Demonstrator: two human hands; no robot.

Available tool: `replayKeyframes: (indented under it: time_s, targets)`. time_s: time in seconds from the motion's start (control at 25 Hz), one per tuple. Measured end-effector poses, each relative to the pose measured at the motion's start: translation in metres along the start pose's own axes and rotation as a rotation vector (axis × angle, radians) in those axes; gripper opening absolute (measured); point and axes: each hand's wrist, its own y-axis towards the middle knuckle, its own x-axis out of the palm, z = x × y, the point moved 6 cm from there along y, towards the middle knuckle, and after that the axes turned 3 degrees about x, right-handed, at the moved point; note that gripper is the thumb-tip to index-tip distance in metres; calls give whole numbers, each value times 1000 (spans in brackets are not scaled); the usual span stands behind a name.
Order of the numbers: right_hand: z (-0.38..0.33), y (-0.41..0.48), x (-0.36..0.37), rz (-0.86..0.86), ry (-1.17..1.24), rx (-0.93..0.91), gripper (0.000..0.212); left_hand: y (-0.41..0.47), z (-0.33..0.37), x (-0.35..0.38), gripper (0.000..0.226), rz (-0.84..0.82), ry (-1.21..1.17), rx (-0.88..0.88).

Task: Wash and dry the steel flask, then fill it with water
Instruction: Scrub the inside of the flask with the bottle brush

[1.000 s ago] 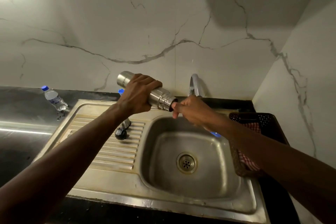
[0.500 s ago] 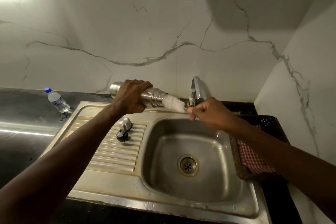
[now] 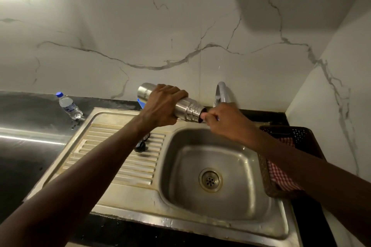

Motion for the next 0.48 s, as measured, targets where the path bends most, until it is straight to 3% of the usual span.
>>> replayKeyframes:
  time_s: [0.08,0.16,0.28,0.36,0.48]
  targets:
    - [24,-1,-9,22,167,110,39,-13,-24,-7,61,88,25,-64]
    - [34,-8,-9,-46,353,242,41,-21,-33,-14,54,277,41,-139]
    - [15,-9,13,-237,791,439,40,-2,9,-18,43,412,79,37]
    - [16,-11,12,-263,810,415,41,-5,7,-15,49,365,86,111]
    - [28,-21,5,-273,723,390,43,-20,-17,-15,59,423,51,-54]
